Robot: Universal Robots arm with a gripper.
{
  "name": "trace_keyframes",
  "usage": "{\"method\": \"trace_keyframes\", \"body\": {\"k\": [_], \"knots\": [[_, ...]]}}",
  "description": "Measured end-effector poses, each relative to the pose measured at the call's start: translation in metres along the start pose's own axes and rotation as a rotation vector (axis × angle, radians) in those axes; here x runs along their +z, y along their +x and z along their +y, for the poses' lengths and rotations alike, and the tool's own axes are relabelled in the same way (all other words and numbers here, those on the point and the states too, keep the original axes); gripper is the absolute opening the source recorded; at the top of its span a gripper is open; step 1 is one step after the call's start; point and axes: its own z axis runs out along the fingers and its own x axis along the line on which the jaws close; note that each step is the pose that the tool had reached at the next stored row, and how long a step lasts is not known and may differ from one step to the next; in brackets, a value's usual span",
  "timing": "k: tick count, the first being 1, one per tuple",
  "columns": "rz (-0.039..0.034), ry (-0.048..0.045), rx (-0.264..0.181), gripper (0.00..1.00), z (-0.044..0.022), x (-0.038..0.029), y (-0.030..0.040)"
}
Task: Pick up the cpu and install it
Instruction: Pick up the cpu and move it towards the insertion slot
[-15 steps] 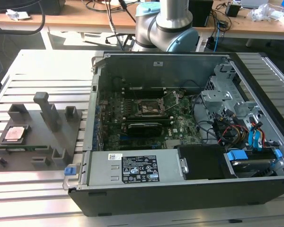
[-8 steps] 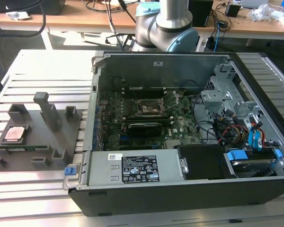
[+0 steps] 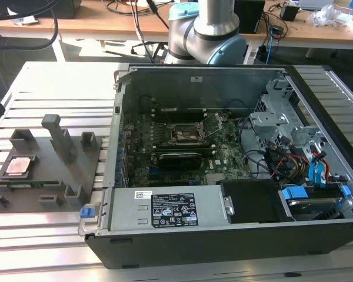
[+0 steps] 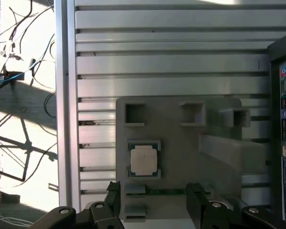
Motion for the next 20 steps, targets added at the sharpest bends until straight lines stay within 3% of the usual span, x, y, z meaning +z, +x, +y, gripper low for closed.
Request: {"method": "trace_keyframes", "body": {"k": [20], "knots": [[0.0000, 0.0000, 0.000, 0.66, -0.0001, 0.0149, 0.0004]]}}
